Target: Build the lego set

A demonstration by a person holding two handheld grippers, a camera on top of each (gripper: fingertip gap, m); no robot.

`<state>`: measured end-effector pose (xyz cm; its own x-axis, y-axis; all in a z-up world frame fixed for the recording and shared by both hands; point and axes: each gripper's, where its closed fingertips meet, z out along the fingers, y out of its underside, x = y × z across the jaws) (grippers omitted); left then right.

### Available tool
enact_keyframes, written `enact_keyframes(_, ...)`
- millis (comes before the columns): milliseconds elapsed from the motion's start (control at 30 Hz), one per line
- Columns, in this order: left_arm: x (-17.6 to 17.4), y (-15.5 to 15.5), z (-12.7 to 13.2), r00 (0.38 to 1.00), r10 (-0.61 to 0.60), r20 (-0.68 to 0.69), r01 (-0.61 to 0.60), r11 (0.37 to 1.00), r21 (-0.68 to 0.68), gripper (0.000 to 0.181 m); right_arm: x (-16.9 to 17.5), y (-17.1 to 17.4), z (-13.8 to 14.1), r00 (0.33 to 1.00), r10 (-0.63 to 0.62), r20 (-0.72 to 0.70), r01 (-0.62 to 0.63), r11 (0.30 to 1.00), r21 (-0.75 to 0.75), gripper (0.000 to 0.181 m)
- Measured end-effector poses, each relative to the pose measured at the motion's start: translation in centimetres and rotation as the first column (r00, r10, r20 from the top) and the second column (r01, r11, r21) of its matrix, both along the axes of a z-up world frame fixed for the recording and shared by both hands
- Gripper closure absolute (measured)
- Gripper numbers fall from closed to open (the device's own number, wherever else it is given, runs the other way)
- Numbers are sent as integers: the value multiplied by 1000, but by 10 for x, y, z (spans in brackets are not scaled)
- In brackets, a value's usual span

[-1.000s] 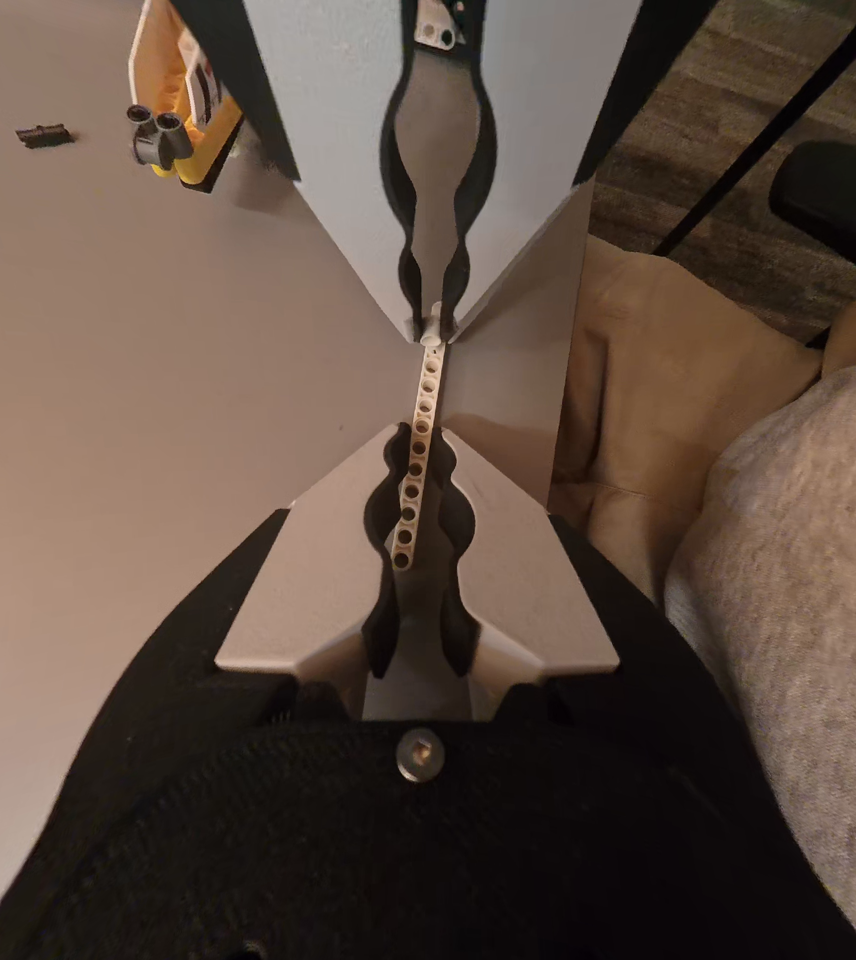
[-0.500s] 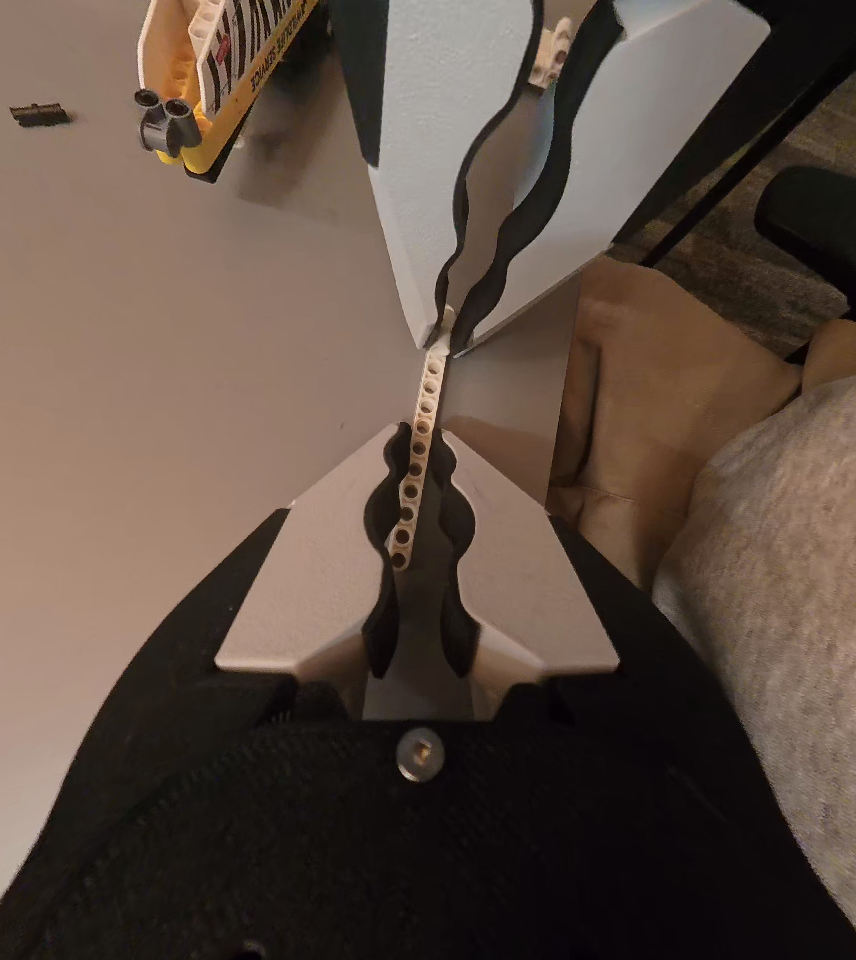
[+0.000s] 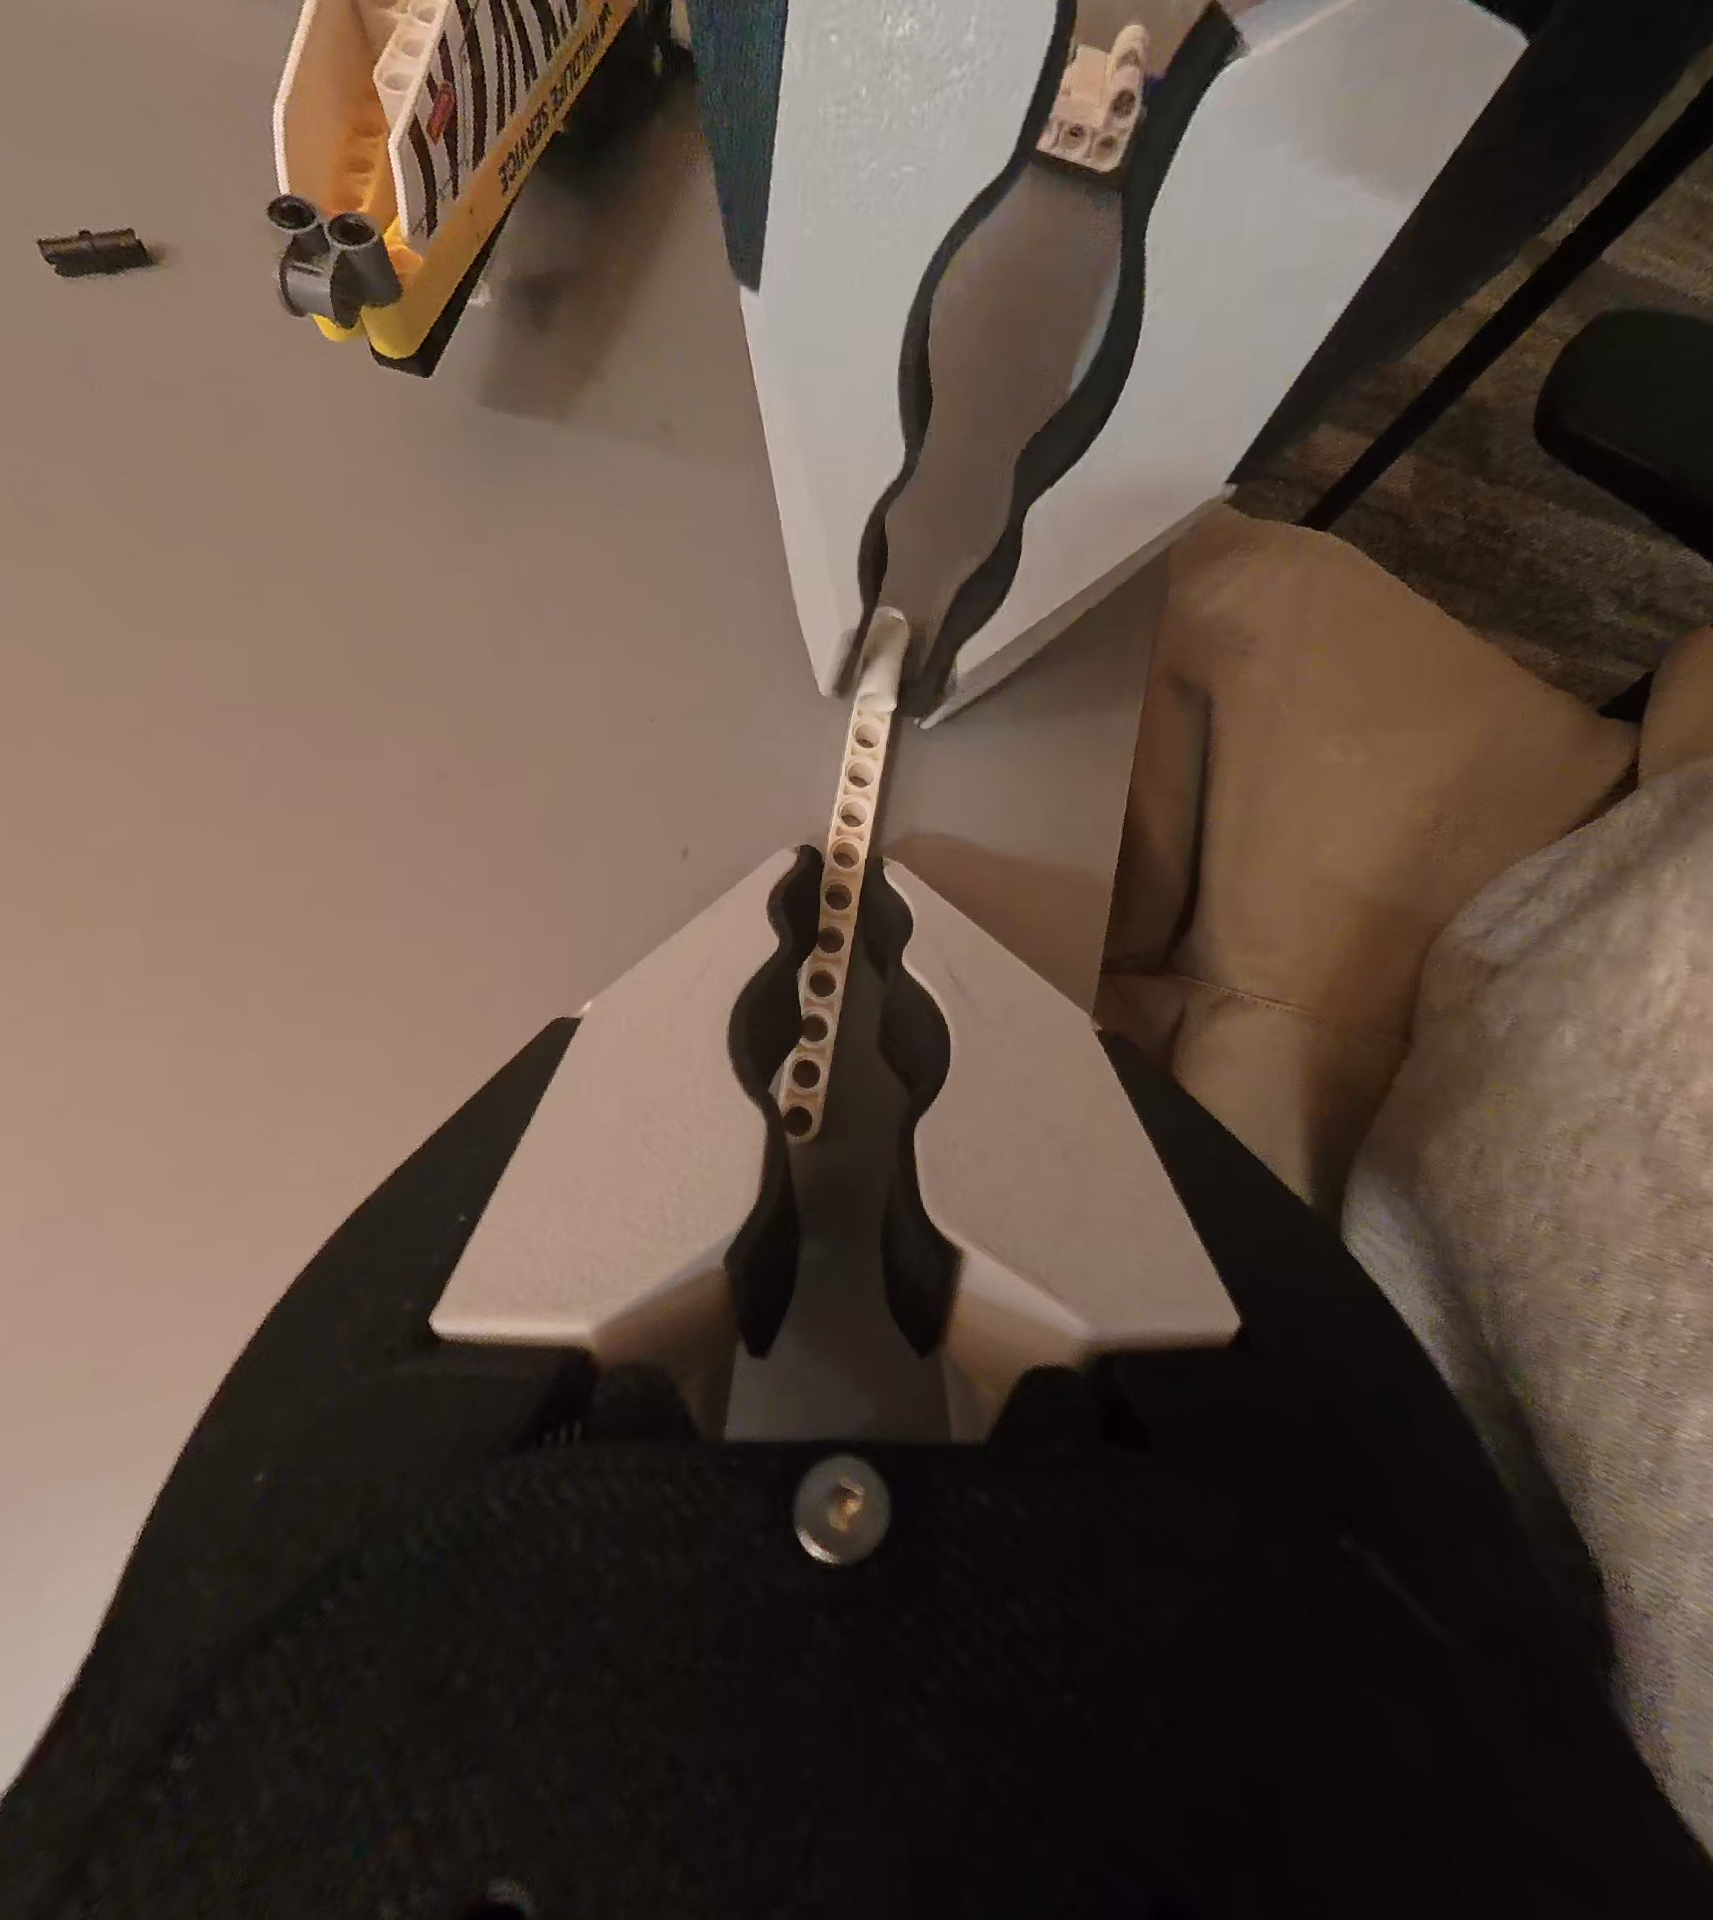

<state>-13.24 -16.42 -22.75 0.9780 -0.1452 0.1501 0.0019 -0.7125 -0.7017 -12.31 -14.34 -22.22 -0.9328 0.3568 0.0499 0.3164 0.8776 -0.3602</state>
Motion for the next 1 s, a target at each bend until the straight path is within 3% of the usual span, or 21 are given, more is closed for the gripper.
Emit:
enact_keyframes(167, 2, 0, 0, 1000, -13, 5, 13, 1000, 0, 172, -3, 5, 4, 982, -128, -137, 116, 989, -96, 159)
enact_keyframes(233, 3, -1, 0, 1000, -13, 2, 13, 1000, 0, 171, 6, 4, 0, 979, -168, -113, 149, 975, -162, 152)
enact_keyframes(400, 4, -1, 0, 999, -31, -12, 31, 1000, 2, 171, 12, 1, 1, 959, -250, -133, 198, 928, -315, 157)
enact_keyframes(667, 9, -2, 0, 990, -130, -45, 131, 991, 5, 172, 10, 5, 7, 959, -214, -186, 130, 915, -382, 175)
enact_keyframes(1000, 11, -2, 0, 979, -204, 18, 204, 979, 0, 172, 18, 0, 6, 984, -63, -167, 0, 937, -350, 176)
